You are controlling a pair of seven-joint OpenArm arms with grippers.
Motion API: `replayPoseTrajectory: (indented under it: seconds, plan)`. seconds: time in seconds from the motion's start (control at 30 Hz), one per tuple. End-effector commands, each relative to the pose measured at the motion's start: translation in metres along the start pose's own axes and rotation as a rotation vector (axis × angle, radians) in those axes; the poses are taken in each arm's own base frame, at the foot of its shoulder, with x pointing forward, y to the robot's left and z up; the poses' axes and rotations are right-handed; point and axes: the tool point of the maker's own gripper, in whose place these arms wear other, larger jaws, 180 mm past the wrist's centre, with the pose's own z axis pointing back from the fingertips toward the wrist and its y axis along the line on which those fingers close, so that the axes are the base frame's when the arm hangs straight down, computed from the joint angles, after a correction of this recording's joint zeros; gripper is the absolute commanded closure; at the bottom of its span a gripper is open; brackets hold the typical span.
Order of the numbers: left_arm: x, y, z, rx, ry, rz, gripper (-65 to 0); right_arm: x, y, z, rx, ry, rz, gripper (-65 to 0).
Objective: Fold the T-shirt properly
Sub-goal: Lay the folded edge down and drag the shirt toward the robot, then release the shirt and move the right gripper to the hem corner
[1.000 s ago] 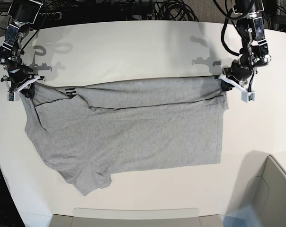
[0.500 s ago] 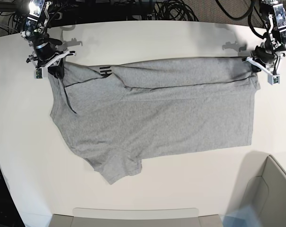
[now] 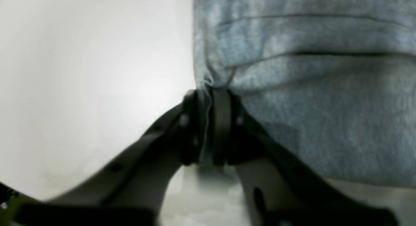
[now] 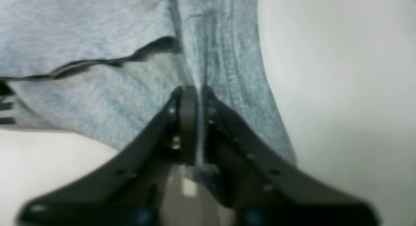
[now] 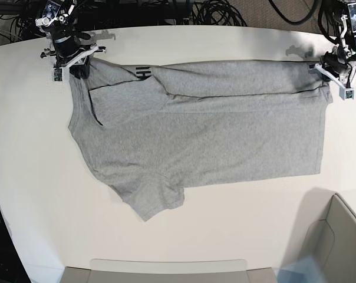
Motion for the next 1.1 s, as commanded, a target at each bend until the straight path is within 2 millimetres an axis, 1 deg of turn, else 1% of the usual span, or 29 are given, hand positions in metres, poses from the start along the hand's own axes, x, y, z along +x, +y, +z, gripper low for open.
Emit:
replayPoseTrajectory:
  seconds: [0.0, 0.07, 0.1, 0.13, 0.17, 0.3, 0.37, 0.47, 0.5, 0.53, 0.6, 0.63, 0.67, 0.7, 0.77, 0.83, 0.87, 0.97, 1.07]
  plan:
    - [0.018, 0.004, 0.009, 0.012, -0.052, -0.023, -16.6, 0.013, -0.016, 0.009, -0.042, -0.033, 0.034, -14.8]
    - [0.03, -0.003, 0.015, 0.001, -0.084, -0.042, -21.7, 0.029, -0.017, 0.016, -0.039, -0.068, 0.083, -21.2]
    - [0.036, -0.008, 0.019, -0.007, -0.104, -0.053, -23.4, 0.042, -0.017, 0.021, -0.031, -0.097, 0.129, -24.1]
    - [0.042, -0.012, 0.023, -0.012, -0.124, -0.064, -23.9, 0.052, -0.015, 0.025, -0.021, -0.12, 0.164, -25.2]
    - [0.045, -0.014, 0.025, -0.017, -0.135, -0.069, -24.0, 0.059, -0.013, 0.028, -0.016, -0.136, 0.188, -25.2]
    - [0.056, -0.021, 0.032, -0.027, -0.171, -0.086, -24.0, 0.099, -0.009, 0.038, -0.033, -0.239, 0.237, -24.7]
    - [0.064, -0.026, 0.037, -0.034, -0.198, -0.096, -24.0, 0.118, -0.008, 0.039, -0.04, -0.29, 0.249, -24.7]
    - [0.092, -0.036, 0.048, -0.048, -0.278, -0.103, -24.0, 0.167, -0.006, 0.034, -0.036, -0.405, 0.28, -24.7]
    - [0.1, -0.038, 0.051, -0.051, -0.3, -0.102, -24.0, 0.181, 0.0, 0.028, -0.016, -0.435, 0.287, -24.7]
    - [0.109, -0.04, 0.052, -0.057, -0.321, -0.095, -24.0, 0.193, 0.012, 0.018, 0.022, -0.454, 0.3, -24.7]
    - [0.129, -0.046, 0.056, -0.069, -0.369, -0.088, -24.0, 0.211, 0.029, -0.005, 0.071, -0.453, 0.36, -24.7]
    - [0.137, -0.049, 0.057, -0.077, -0.391, -0.072, -24.0, 0.221, 0.04, -0.018, 0.095, -0.447, 0.395, -24.7]
    - [0.143, -0.054, 0.058, -0.087, -0.411, -0.054, -24.0, 0.225, 0.048, -0.034, 0.112, -0.424, 0.416, -24.7]
    - [0.148, -0.057, 0.059, -0.095, -0.425, -0.042, -24.0, 0.23, 0.055, -0.046, 0.124, -0.409, 0.431, -24.7]
    - [0.156, -0.06, 0.061, -0.103, -0.446, -0.03, -24.0, 0.24, 0.055, -0.07, 0.123, -0.375, 0.43, -24.7]
    - [0.159, -0.063, 0.061, -0.11, -0.449, -0.023, -24.0, 0.248, 0.061, -0.092, 0.145, -0.346, 0.399, -24.7]
    - [0.158, -0.065, 0.06, -0.116, -0.44, -0.015, -24.0, 0.25, 0.061, -0.1, 0.147, -0.329, 0.397, -24.7]
    - [0.161, -0.069, 0.059, -0.125, -0.417, -0.004, -24.0, 0.248, 0.062, -0.123, 0.169, -0.271, 0.38, -24.7]
    - [0.161, -0.07, 0.059, -0.128, -0.408, -0.001, -24.0, 0.239, 0.067, -0.143, 0.204, -0.206, 0.353, -24.7]
